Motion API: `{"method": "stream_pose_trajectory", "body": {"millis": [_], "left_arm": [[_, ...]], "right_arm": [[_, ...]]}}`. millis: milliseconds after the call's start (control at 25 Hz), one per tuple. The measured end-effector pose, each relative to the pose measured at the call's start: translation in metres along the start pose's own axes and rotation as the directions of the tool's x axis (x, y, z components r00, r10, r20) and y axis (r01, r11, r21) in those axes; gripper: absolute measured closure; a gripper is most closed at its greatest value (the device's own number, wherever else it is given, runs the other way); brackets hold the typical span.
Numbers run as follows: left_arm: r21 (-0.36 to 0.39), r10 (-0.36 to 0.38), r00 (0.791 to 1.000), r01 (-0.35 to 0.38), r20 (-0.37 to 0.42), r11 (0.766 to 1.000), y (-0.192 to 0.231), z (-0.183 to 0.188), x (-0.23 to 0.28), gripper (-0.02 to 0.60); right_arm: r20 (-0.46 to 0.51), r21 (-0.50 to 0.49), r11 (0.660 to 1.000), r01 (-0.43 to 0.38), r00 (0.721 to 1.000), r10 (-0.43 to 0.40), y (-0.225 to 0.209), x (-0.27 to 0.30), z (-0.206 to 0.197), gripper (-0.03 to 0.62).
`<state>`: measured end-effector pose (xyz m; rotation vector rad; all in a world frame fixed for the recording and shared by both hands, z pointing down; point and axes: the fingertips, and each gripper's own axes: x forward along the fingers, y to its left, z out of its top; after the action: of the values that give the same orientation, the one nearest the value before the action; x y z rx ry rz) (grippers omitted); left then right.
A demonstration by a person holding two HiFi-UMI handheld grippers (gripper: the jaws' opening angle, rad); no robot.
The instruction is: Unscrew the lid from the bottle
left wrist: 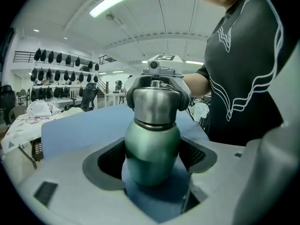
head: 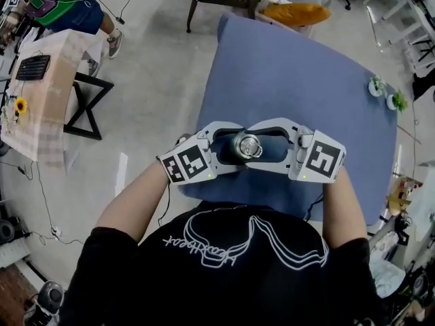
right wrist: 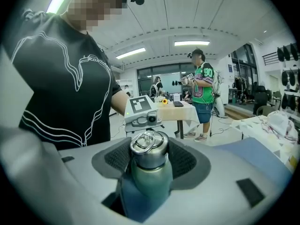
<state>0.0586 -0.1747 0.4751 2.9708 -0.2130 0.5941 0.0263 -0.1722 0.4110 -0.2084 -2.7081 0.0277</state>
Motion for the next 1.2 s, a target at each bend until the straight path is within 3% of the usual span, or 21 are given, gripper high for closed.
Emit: {"method": "stream_pose_trajectory", "body": {"millis": [240, 480, 680, 880, 1040, 1200], "left_arm": [[-0.005, -0.002, 1.000, 0.002, 0.000, 1.000, 0.000, 0.000, -0.001, 0.219], [-0.023, 0.046, 0.999, -0.046, 0.012, 0.999, 0.000, 0.000, -0.003, 0.220], [-0.055, 0.105, 0.994, -0.104, 0.025, 0.993, 0.003, 0.000, -0.003, 0.221], [-0.093, 0.177, 0.984, -0.173, 0.037, 0.981, 0.002, 0.001, -0.001, 0.219], [-0.122, 0.236, 0.971, -0.231, 0.031, 0.965, 0.003, 0.001, 0.000, 0.219], [-0.144, 0.275, 0.961, -0.271, 0.012, 0.952, 0.001, 0.002, 0.003, 0.219]], "right_arm": [[0.009, 0.015, 1.000, 0.003, 1.000, -0.004, -0.002, 0.000, 0.001, 0.329], [0.092, 0.109, 0.980, 0.169, 0.980, -0.179, -0.008, -0.007, 0.010, 0.265], [0.109, 0.188, 0.909, 0.373, 0.911, -0.397, -0.011, -0.012, 0.011, 0.249], [0.075, 0.267, 0.795, 0.545, 0.811, -0.581, -0.009, -0.012, 0.001, 0.249], [0.100, 0.350, 0.721, 0.598, 0.742, -0.663, -0.008, -0.016, 0.001, 0.287], [0.093, 0.371, 0.680, 0.632, 0.703, -0.705, -0.003, -0.016, -0.002, 0.319]]}}
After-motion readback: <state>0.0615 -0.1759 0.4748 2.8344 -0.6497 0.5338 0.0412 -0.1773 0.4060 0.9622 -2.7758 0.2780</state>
